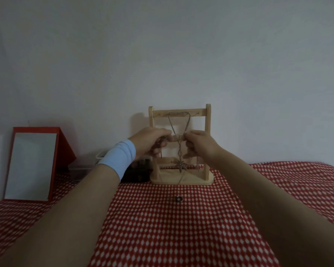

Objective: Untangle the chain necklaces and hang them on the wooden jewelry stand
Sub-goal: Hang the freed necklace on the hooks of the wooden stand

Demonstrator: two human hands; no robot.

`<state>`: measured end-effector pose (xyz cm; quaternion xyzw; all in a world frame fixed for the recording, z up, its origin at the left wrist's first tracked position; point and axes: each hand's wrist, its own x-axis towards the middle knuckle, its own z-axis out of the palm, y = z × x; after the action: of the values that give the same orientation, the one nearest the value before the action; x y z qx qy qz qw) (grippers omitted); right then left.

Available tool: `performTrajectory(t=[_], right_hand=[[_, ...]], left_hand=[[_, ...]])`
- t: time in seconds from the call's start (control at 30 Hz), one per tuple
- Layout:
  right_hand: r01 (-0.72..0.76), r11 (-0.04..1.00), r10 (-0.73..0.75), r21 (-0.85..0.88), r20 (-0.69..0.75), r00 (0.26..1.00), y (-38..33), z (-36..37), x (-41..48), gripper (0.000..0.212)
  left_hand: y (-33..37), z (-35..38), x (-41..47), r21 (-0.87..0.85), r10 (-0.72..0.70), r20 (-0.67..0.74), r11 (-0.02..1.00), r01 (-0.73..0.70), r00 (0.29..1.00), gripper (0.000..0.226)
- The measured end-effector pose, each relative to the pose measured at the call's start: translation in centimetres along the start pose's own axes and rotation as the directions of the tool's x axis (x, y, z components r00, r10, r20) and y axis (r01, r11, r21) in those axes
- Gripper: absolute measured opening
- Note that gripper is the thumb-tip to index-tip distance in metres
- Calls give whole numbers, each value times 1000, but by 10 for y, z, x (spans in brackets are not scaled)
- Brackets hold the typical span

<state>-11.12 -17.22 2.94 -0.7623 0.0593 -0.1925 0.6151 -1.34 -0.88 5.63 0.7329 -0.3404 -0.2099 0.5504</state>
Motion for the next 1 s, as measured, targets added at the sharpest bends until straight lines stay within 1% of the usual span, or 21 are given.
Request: performTrajectory(t=[0.07,0.13,0.17,0.23,0.27,0.33,0.37,0.4,0.43,0.5,0.57,0.6,0.63,0.7,0.73,0.77,0.8,0.83,0.9,0.93,1.0], right_hand=[[-12,1000,10,-18,-137,991,0,-10,4,26],[-16,999,8,-33,-217,976,1,-20,7,28],[-25,999,17,-33,-233,972,3,-24,9,28],[-58,995,36,-81,-240,970,9,-30,11,27],[-71,989,39,-128,-239,970,11,-31,12,27],[-73,971,21,-226,-223,975,14,-31,10,27],[-60,959,1,-279,-206,979,14,-30,9,28],[-40,940,-27,-340,-189,982,14,-29,7,28],[-8,912,-68,-410,-171,983,14,-27,6,28],[105,821,-211,-561,-128,969,14,-25,5,27],[261,670,-414,-695,-59,908,14,-23,6,23],[326,607,-495,-724,-24,869,13,-22,8,22],[378,574,-556,-726,-6,831,11,-21,9,20],[433,570,-627,-698,-29,778,7,-19,11,13],[435,576,-641,-692,-51,766,5,-18,13,12],[420,594,-631,-686,-74,772,3,-17,15,19],[395,641,-592,-658,-97,800,1,-15,15,30],[369,727,-523,-580,-118,844,-2,-14,15,43],[299,901,-347,-314,-109,931,-8,-13,12,63],[250,945,-272,-210,-85,958,-9,-13,10,67],[167,982,-173,-87,-62,983,-10,-18,9,64]], left_hand=[[-4,-6,-3,42,-114,7,993,113,993,36],[-8,-10,-7,24,-193,33,981,193,981,40],[-10,-12,-8,-43,-200,50,978,202,978,42],[-13,-17,-10,-316,-165,64,932,177,984,45],[-13,-18,-10,-499,-127,67,855,143,990,44],[-14,-16,-10,-784,-4,51,619,42,999,39],[-14,-13,-9,-855,55,25,519,-7,998,35],[-14,-10,-7,-887,100,1,460,-45,995,32],[-12,-5,-5,-893,134,-18,444,-76,991,29],[-6,4,1,-852,178,-32,509,-120,984,25],[0,12,6,-781,189,-26,609,-138,982,30],[2,14,10,-742,180,-21,657,-136,983,32],[3,16,13,-693,174,-1,710,-126,985,34],[4,20,16,-529,186,82,841,-115,979,39],[4,23,16,-426,193,133,897,-120,972,41],[5,26,16,-327,192,168,936,-129,967,42],[7,28,16,-236,184,179,962,-140,966,42],[9,30,16,-160,171,178,977,-143,969,43],[13,31,17,-54,137,198,990,-129,971,45],[14,31,17,-30,123,218,992,-119,968,42],[16,31,16,-23,126,222,992,-124,967,27]])
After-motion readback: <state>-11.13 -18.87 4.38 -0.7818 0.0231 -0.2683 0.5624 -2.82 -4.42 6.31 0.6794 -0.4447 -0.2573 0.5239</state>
